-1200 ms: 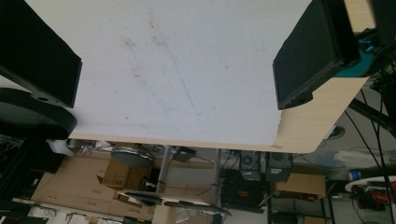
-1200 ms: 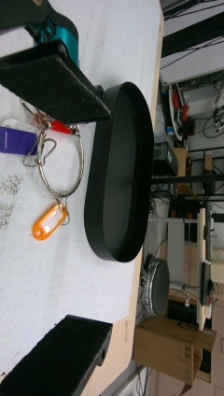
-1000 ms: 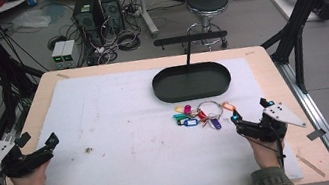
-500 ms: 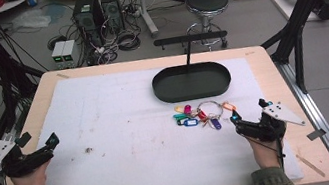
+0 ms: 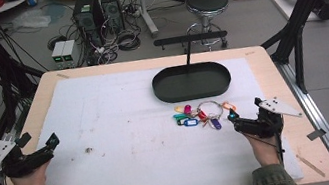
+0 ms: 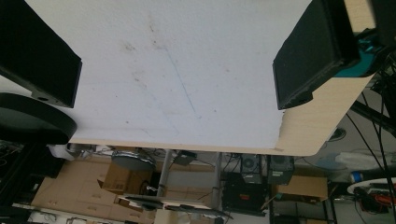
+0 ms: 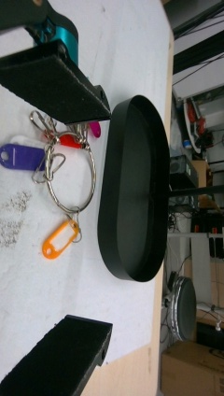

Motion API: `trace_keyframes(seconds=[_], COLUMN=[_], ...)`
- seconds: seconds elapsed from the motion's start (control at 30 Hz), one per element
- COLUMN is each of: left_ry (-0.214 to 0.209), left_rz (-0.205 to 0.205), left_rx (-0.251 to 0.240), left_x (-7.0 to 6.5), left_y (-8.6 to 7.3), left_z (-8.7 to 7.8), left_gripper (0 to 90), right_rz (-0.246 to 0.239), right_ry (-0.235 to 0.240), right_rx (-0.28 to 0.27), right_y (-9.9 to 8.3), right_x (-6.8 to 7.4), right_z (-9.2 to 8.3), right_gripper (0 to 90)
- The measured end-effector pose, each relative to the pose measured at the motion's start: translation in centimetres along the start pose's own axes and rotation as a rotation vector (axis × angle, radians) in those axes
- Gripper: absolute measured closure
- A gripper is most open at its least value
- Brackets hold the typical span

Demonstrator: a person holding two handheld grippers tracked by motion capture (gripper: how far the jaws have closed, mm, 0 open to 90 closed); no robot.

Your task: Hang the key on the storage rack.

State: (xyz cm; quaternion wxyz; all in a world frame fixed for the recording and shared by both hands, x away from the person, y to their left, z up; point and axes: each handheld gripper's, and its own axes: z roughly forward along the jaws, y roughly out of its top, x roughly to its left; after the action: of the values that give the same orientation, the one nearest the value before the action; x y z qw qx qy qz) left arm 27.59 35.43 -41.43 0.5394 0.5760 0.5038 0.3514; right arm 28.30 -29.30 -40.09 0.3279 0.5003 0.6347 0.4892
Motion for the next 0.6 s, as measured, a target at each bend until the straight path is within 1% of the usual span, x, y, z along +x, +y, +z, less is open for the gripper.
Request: trace_keyframes(seconds=[0.07, 0.1, 0.13, 0.17, 0.23, 0.37, 0.43, 0.53, 0.57, 0.6], left_ry=[0.001, 0.002, 0.004, 0.005, 0.005, 0.008, 0.006, 0.006, 0.005, 0.006], left_rz=[0.001, 0.002, 0.002, 0.002, 0.0, 0.0, -0.001, 0.001, 0.003, 0.003], left_rx=[-0.001, -0.001, -0.002, -0.002, -0.003, -0.003, -0.001, 0.001, 0.001, 0.001], left_x=[0.0, 0.0, 0.0, 0.0, 0.1, 0.1, 0.1, 0.1, 0.1, 0.1], left_y=[0.0, 0.0, 0.0, 0.0, 0.0, 0.0, 0.0, 0.0, 0.0, 0.0], left_z=[0.0, 0.0, 0.0, 0.0, 0.0, -0.1, -0.1, 0.0, 0.0, 0.0], left_gripper=[1.7, 1.7, 1.7, 1.7, 1.7, 1.7, 1.7, 1.7, 1.7, 1.7], right_rz=[-0.005, -0.014, -0.038, -0.045, -0.052, -0.062, -0.066, -0.081, -0.091, -0.091], right_ry=[-0.002, 0.0, 0.002, 0.003, 0.009, 0.03, 0.046, 0.053, 0.066, 0.066], right_rx=[0.006, 0.008, 0.017, 0.018, 0.014, 0.027, 0.035, 0.049, 0.063, 0.063], right_y=[0.2, 0.4, 1.0, 1.3, 1.8, 2.8, 3.1, 3.3, 3.5, 3.5], right_x=[0.0, 0.1, 0.2, 0.2, 0.3, 0.6, 0.8, 0.9, 1.1, 1.1], right_z=[0.1, 0.2, 0.5, 0.6, 0.8, 1.2, 1.5, 1.9, 2.3, 2.3], right_gripper=[0.5, 0.5, 0.5, 0.5, 0.5, 0.5, 0.5, 0.5, 0.5, 0.5])
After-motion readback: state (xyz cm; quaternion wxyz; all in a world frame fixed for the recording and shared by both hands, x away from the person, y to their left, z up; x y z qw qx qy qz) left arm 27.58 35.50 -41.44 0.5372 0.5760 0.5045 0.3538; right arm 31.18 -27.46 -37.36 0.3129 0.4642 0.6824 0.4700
